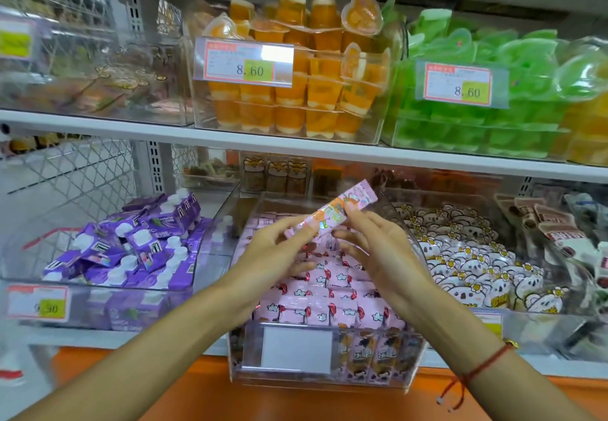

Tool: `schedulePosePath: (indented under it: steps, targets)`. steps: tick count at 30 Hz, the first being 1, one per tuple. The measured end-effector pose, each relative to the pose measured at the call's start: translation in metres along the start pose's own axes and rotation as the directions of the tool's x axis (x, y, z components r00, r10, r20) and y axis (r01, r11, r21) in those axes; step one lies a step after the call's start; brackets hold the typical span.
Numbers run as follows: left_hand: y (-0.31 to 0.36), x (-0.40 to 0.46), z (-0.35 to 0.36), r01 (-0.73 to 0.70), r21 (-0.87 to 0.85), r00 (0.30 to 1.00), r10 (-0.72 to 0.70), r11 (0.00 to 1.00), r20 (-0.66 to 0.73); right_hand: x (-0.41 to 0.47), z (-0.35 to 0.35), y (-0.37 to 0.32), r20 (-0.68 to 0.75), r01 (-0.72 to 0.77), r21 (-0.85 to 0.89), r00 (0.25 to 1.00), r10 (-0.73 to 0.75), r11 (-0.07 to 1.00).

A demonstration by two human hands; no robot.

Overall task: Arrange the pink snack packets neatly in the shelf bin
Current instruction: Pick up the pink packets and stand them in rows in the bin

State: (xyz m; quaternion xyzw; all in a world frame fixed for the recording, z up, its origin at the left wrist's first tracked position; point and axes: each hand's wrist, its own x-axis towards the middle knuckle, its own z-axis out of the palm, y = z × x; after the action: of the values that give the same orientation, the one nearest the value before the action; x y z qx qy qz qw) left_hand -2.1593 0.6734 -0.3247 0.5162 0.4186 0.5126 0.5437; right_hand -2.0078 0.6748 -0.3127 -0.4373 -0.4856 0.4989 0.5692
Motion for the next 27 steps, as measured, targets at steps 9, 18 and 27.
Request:
schedulePosePath:
  steps: [9, 18, 27]
  targets:
    - [0.006, -0.011, -0.015, -0.477, 0.611, 0.828, 0.556, 0.632, 0.07, -0.005, -0.005, 0.007, 0.423, 0.609, -0.742, 0.751, -0.507, 0.281]
    - [-0.016, -0.016, -0.068, -0.173, 0.443, 0.822, 0.377, 0.88, -0.428, 0.032, -0.012, 0.007, -0.059, 0.323, -0.544, 0.906, -0.42, 0.774]
    - [-0.033, -0.018, -0.068, -0.147, 0.538, 0.894, 0.344, 0.83, -0.286, 0.07, -0.018, 0.018, 0.013, 0.169, -0.75, 0.971, -0.24, 0.64]
